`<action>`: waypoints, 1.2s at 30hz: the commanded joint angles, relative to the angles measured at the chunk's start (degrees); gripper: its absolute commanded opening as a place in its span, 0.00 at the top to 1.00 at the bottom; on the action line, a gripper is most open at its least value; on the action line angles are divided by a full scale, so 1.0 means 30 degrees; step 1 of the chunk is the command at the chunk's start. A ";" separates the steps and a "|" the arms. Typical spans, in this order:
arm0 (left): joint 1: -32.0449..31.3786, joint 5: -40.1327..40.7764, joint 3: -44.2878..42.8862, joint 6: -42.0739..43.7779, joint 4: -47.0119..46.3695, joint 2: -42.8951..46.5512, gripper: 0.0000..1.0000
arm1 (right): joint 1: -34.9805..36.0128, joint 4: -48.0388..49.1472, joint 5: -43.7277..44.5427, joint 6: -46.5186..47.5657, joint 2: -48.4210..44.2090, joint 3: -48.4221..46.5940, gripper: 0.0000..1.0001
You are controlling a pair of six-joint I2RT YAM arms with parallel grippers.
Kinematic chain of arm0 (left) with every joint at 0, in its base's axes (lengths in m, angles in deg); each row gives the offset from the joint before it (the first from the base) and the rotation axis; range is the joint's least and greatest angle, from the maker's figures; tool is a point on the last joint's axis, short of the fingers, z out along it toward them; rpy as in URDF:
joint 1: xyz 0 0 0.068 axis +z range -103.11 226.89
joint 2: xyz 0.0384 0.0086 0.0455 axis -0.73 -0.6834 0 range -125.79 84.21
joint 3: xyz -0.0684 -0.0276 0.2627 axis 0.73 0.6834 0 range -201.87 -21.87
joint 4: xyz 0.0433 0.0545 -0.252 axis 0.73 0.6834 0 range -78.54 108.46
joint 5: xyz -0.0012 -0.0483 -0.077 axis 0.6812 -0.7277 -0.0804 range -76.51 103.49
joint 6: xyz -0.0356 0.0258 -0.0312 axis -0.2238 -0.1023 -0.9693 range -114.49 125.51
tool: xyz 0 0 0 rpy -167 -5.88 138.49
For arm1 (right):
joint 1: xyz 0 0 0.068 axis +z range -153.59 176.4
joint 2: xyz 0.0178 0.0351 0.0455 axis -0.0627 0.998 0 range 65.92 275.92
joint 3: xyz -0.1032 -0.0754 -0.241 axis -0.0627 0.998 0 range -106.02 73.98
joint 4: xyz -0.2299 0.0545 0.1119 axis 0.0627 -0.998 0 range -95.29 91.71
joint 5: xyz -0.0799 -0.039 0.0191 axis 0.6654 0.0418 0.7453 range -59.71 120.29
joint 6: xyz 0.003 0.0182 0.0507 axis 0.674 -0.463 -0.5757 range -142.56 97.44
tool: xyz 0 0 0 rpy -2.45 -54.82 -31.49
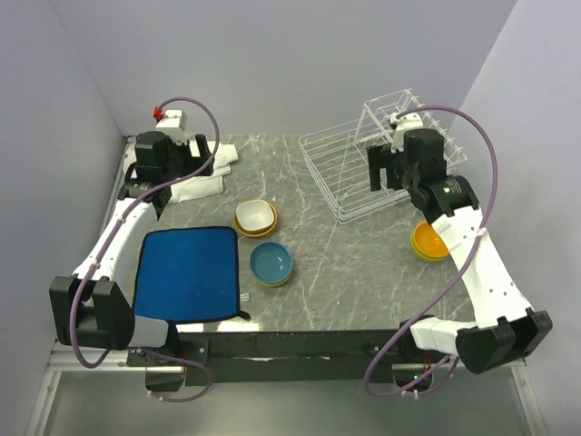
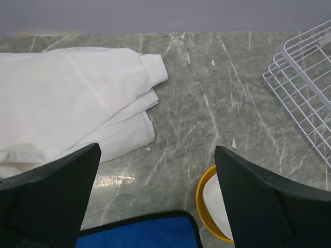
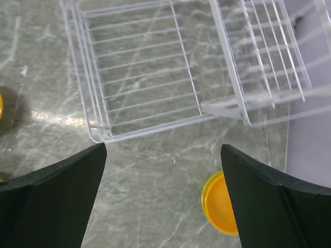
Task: Load the bowls into the dish rack
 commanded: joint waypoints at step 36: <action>0.3105 -0.1374 0.5431 0.1761 0.2054 0.7184 0.03 | 0.3973 -0.2432 -0.3860 0.3469 1.4075 -1.0373 0.34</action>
